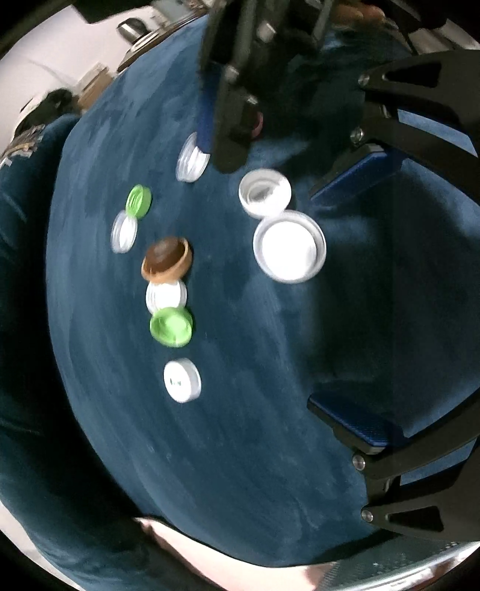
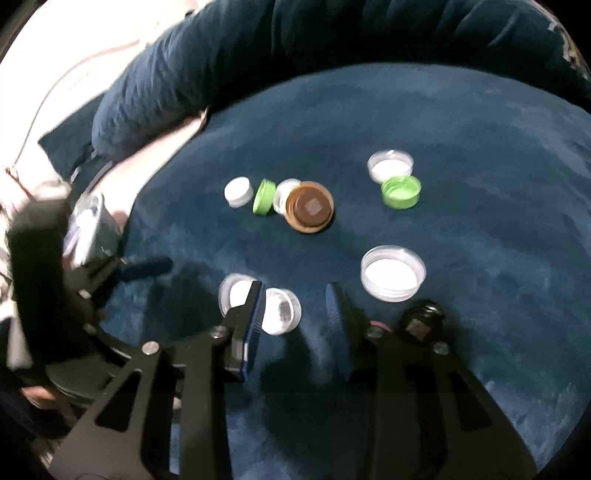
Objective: Organize objects
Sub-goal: 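Grasp a white cap with the right gripper while the left gripper grasps a white cap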
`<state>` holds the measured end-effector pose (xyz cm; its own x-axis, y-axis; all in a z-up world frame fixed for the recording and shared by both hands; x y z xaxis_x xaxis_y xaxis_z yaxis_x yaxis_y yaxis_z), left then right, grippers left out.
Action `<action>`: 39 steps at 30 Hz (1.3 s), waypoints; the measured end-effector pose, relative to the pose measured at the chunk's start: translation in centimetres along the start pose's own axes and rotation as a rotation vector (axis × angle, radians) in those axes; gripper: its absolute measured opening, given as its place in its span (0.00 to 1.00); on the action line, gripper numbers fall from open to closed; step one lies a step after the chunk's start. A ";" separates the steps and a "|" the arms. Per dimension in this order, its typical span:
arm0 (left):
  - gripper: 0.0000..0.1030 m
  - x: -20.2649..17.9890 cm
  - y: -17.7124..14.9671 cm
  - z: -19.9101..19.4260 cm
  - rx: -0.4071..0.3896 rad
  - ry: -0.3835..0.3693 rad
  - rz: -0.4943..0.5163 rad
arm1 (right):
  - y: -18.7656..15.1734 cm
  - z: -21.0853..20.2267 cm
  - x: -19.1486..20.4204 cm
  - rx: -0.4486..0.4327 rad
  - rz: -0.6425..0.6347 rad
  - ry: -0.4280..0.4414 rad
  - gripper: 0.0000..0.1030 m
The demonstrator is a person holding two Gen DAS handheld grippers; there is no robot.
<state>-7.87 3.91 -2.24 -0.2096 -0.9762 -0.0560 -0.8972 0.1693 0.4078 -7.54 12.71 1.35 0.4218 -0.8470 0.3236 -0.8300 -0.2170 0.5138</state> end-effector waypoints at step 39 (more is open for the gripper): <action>0.40 7.0 -1.9 -2.5 -0.066 -0.050 -0.264 | -1.0 1.8 4.5 -0.009 -0.321 -0.213 0.31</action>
<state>-6.69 -3.56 -1.09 0.0078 -0.9770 -0.2129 -0.8963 -0.1012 0.4318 -5.51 8.21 0.86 0.5736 -0.8187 -0.0270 -0.6643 -0.4842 0.5695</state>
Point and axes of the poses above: each gripper's, at about its wrist camera, not at the fingertips, and z roughly the way its jaws point, x to its left, y to its top, the point moved 8 cm from there along z, roughly the way its jaws point, and after that the axes turned 1 degree about -z, right-handed, at the moved point
